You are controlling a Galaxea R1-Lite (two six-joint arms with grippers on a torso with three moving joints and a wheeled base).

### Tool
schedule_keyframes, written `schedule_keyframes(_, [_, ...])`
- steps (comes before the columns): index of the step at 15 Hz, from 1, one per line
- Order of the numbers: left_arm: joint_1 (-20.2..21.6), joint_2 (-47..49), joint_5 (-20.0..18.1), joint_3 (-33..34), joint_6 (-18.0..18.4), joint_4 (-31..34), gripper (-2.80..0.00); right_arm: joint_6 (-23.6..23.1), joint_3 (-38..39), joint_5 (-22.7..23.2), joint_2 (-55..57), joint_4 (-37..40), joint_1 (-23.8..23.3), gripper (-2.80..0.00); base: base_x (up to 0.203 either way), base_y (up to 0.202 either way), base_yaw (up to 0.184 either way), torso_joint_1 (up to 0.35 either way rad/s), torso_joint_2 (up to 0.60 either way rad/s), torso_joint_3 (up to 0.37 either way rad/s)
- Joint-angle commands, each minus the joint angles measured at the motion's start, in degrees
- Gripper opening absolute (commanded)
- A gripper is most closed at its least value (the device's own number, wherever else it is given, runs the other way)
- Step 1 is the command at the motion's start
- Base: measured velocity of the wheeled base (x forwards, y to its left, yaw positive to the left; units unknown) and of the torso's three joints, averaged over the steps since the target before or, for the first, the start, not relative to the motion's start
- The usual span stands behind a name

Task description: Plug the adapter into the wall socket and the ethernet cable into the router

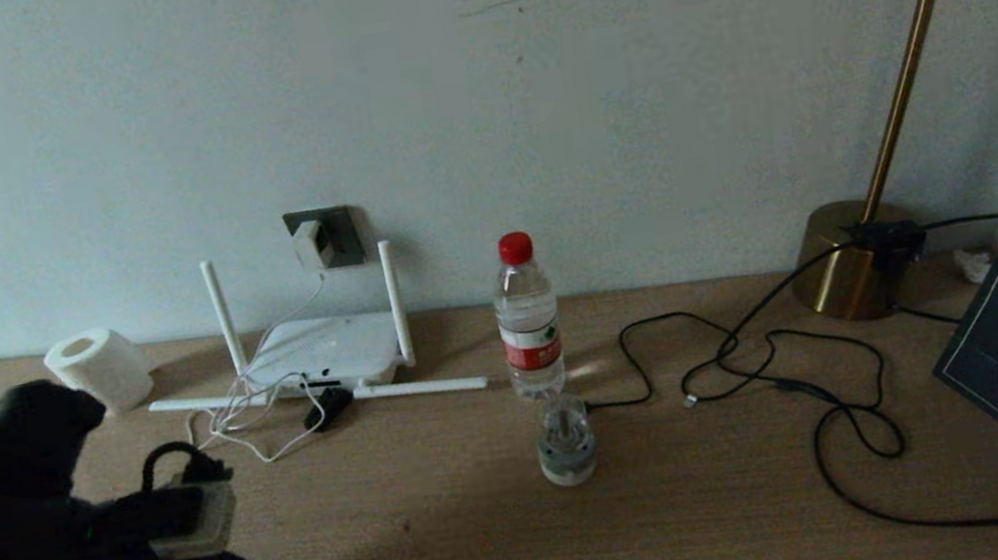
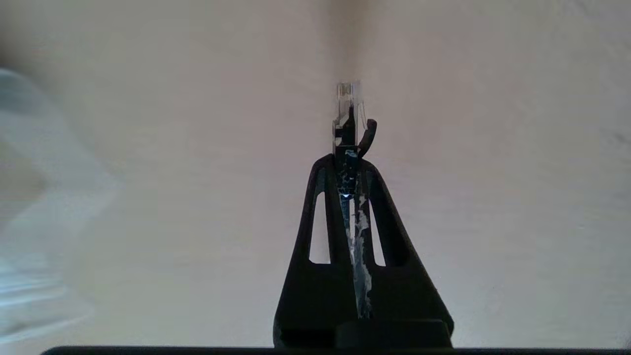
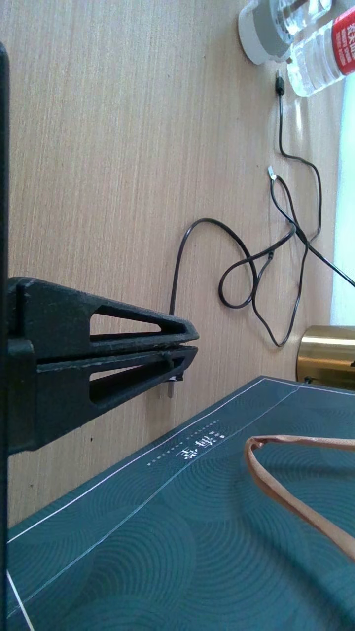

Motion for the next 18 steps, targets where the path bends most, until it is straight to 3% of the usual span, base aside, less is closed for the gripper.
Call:
schedule_keyframes(1, [-4.0, -5.0, -0.2, -5.0, -0.5, -0.3, -2.8, 0.0, 0.0, 0.0, 0.1, 0.0, 0.0, -2.8, 0.0, 0.0, 0.0, 0.0, 0.0, 0.0])
schedule_keyframes(3, [-11.3, -7.3, 1.5, -10.1, -2.8, -4.7, -2.8, 0.0, 0.0, 0.0, 0.1, 0.0, 0.0, -2.8, 0.0, 0.0, 0.0, 0.0, 0.0, 0.0])
schedule_keyframes(4, [-14.9, -8.3, 4.4, -11.5, -3.8, -8.1, -2.8, 0.0, 0.0, 0.0, 0.1, 0.0, 0.0, -2.8, 0.0, 0.0, 0.0, 0.0, 0.0, 0.0])
schedule_keyframes(7, [-23.4, -12.7, 11.0, -10.9, -6.4, -12.5, -2.8, 0.0, 0.0, 0.0, 0.1, 0.0, 0.0, -2.8, 0.0, 0.0, 0.0, 0.0, 0.0, 0.0])
schedule_keyframes(11, [-25.5, -16.6, 13.2, -6.4, -9.0, -21.3, -2.8, -0.2, -0.9, 0.3, 0.1, -0.4, 0.0, -2.8, 0.0, 0.0, 0.0, 0.0, 0.0, 0.0])
schedule_keyframes(13, [-25.6, -18.8, 13.2, -4.4, -11.0, -24.6, -2.8, 2.6, -9.4, 1.6, 1.7, 0.5, 0.0, -2.8, 0.0, 0.0, 0.0, 0.0, 0.0, 0.0])
schedule_keyframes(16, [-26.5, -19.9, 13.2, -4.3, -13.2, -27.8, -2.8, 10.5, -21.6, 10.6, 16.4, 2.6, 0.0, -2.8, 0.0, 0.0, 0.0, 0.0, 0.0, 0.0])
schedule_keyframes(18, [-29.0, -21.1, 13.3, -4.9, -13.3, -28.0, -2.8, 14.4, -28.0, 23.0, 29.9, 3.2, 0.0, -2.8, 0.0, 0.0, 0.0, 0.0, 0.0, 0.0])
